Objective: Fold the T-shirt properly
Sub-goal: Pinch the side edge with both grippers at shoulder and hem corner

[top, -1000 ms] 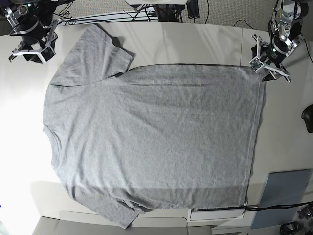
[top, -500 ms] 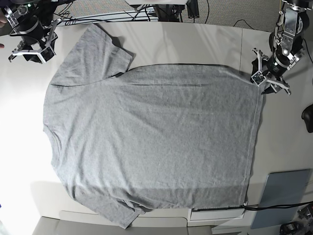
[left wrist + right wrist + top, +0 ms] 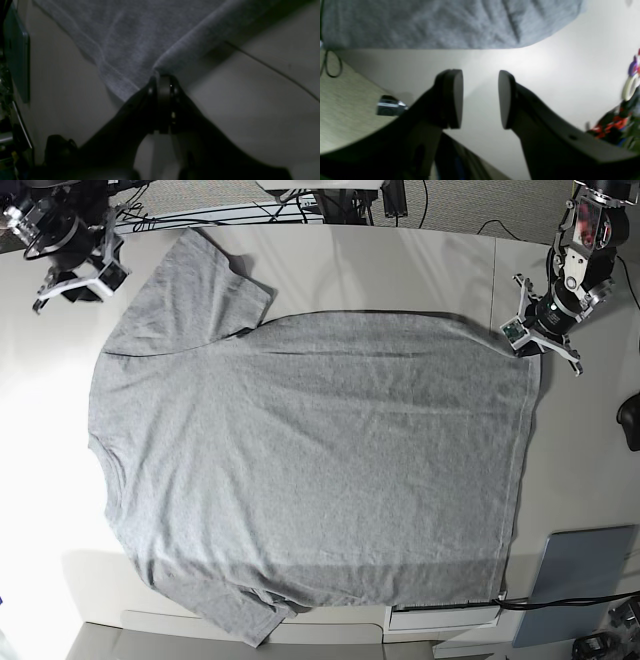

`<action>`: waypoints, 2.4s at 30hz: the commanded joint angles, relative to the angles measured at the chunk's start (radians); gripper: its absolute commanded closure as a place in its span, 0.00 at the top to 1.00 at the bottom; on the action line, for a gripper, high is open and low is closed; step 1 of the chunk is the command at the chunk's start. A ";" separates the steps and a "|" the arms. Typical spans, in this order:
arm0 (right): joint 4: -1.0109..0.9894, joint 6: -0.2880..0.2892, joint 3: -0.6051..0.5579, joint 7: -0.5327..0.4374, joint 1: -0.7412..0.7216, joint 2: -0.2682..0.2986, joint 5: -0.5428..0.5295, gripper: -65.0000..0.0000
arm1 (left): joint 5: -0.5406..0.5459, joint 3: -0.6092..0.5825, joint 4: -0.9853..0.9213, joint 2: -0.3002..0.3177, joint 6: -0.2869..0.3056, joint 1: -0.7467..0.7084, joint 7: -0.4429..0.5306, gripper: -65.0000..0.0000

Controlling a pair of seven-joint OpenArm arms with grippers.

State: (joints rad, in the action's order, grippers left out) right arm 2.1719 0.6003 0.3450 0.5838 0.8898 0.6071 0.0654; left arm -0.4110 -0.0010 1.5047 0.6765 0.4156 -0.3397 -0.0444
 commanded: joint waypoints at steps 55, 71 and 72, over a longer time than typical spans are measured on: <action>-0.336 0.055 -0.586 -0.041 -0.477 0.060 0.238 0.36 | -0.004 -0.009 -0.014 0.000 0.054 -0.015 -0.052 0.00; -0.334 -0.040 -0.586 0.087 -0.476 0.061 0.186 0.00 | 0.040 -0.009 -0.014 0.000 0.054 -0.015 -0.054 0.00; -0.332 -0.086 -0.586 0.101 -0.476 0.061 0.189 0.00 | 0.069 -0.009 -0.014 -0.001 0.054 -0.015 -0.062 0.00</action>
State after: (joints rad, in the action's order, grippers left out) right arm 1.8359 0.5003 -0.2462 0.6704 0.4107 0.6533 0.2466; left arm -0.3321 -0.0006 1.5017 0.6712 0.4072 -0.3397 -0.0650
